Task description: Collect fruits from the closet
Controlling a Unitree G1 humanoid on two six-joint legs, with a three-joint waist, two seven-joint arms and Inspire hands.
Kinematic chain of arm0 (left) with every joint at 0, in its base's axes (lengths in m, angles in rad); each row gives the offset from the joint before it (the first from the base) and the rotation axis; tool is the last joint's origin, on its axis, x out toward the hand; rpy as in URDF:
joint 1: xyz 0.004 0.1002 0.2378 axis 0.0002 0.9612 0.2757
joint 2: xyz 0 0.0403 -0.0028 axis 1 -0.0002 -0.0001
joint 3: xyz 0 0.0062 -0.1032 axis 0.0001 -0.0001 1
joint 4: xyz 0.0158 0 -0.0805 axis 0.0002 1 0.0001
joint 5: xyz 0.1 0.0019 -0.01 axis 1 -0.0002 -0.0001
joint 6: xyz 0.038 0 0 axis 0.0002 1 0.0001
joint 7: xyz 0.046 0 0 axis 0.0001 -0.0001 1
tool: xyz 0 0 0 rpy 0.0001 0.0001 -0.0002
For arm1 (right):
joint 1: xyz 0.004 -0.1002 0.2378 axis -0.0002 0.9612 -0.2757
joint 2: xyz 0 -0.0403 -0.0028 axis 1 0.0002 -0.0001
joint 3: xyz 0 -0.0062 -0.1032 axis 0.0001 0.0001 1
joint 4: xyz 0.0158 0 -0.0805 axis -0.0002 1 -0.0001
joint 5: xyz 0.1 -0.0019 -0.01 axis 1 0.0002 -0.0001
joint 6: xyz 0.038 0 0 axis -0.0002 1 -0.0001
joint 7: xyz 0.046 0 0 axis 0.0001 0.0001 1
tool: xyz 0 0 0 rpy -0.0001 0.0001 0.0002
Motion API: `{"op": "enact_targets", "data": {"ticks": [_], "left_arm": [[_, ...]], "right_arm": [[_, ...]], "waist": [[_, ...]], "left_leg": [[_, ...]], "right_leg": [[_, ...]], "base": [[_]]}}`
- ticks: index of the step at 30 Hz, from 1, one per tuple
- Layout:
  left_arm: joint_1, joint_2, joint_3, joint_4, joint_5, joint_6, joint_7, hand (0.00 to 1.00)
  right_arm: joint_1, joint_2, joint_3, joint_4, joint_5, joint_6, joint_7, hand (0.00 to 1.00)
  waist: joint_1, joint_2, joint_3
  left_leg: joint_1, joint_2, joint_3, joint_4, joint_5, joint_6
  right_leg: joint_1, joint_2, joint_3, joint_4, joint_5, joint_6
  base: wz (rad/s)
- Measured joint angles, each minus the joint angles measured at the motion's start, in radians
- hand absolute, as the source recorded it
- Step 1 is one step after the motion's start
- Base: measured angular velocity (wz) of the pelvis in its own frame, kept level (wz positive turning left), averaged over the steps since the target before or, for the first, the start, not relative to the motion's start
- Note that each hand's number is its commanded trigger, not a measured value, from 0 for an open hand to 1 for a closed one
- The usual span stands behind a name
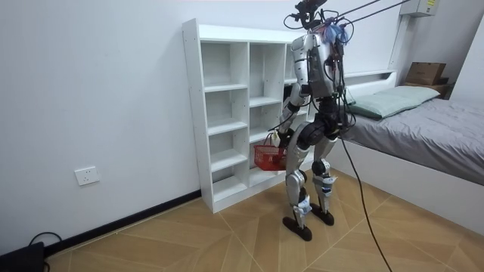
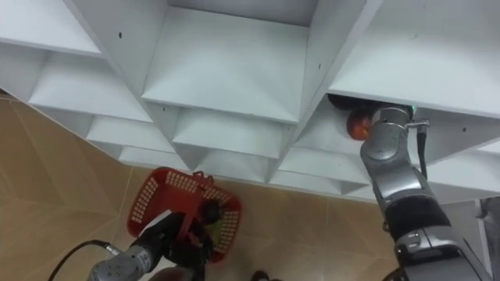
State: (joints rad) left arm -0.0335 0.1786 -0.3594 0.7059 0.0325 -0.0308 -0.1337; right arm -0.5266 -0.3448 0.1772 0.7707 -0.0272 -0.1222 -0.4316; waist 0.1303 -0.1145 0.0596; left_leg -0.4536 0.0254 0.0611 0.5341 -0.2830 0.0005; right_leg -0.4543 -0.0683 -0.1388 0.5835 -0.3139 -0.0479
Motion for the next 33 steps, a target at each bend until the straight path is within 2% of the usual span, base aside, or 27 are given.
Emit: {"op": "enact_targets", "data": {"ticks": [4,12,17,33], "left_arm": [[0.000,-0.001,0.000,0.000,0.000,-0.005,0.001,1.00],[0.000,0.001,0.003,0.000,0.000,-0.005,-0.007,1.00],[0.000,0.001,0.003,0.002,0.001,-0.005,-0.019,1.00],[0.001,0.015,0.003,0.006,0.000,-0.005,-0.032,1.00]], "right_arm": [[0.000,-0.002,0.000,0.000,0.000,-0.020,0.000,0.00],[0.000,-0.003,-0.001,-0.006,0.003,-0.032,0.028,0.00],[0.005,-0.003,0.000,-0.010,0.003,-0.031,0.046,0.00],[0.019,-0.004,0.000,-0.010,0.002,-0.032,0.085,0.00]], "waist": [[-0.001,0.005,-0.0031],[-0.013,0.011,-0.0063],[-0.016,0.023,-0.0153],[-0.043,0.020,-0.0172]], "left_leg": [[0.000,0.001,0.005,-0.002,0.011,0.004],[0.000,0.001,0.018,-0.003,0.025,0.010],[0.005,-0.005,0.023,-0.013,0.037,0.015],[0.010,-0.008,0.026,-0.021,0.046,0.015]], "right_leg": [[0.001,-0.001,0.000,-0.013,0.013,0.001],[-0.003,-0.004,0.003,-0.011,0.029,0.003],[-0.005,-0.009,0.008,-0.011,0.036,0.006],[-0.005,-0.013,0.010,-0.012,0.039,0.005]], "base": [[-0.02],[-0.02],[-0.02],[0.00]]}}
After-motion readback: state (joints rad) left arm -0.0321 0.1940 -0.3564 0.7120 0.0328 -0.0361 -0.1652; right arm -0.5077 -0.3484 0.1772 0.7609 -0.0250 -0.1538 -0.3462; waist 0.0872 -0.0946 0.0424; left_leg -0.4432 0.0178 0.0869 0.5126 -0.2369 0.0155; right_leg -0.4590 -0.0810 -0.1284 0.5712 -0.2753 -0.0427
